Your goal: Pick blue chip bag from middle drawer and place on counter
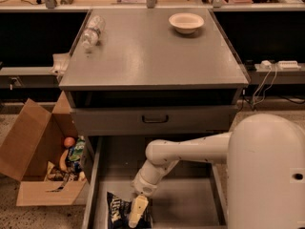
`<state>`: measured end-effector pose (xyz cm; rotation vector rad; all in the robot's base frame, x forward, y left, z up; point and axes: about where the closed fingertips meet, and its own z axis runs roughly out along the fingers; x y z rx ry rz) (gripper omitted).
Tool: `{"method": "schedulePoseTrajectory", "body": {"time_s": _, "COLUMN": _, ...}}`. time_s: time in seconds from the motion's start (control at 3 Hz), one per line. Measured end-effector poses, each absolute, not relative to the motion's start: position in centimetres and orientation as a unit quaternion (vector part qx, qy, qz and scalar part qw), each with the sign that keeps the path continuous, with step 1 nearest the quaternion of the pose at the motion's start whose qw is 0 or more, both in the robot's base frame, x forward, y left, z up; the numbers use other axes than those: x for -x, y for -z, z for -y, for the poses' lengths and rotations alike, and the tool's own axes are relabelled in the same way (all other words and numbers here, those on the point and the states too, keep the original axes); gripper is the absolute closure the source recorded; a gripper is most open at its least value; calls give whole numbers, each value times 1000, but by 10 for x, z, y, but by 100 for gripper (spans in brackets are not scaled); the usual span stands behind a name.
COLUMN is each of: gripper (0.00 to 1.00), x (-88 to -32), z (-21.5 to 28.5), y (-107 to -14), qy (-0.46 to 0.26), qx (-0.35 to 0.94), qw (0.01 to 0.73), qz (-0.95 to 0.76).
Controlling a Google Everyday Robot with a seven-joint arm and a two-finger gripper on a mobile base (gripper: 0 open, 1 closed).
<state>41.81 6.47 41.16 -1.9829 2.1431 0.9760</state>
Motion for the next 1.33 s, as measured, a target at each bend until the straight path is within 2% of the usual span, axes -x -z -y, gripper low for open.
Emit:
{"method": "schedulePoseTrajectory", "body": {"time_s": 0.67, "gripper": 43, "x": -419, "z": -72, "y": -392, "qy": -331, "qx": 642, "qw": 15, "qz": -691}}
{"method": "schedulePoseTrajectory", "body": {"time_s": 1.0, "gripper": 74, "x": -420, "z": -69, "y": -397, "qy": -330, "qx": 641, "qw": 23, "qz": -692}}
{"method": "schedulePoseTrajectory", "body": {"time_s": 1.33, "gripper": 97, "x": -424, "z": -52, "y": -430, "qy": -319, "qx": 637, "qw": 70, "qz": -698}}
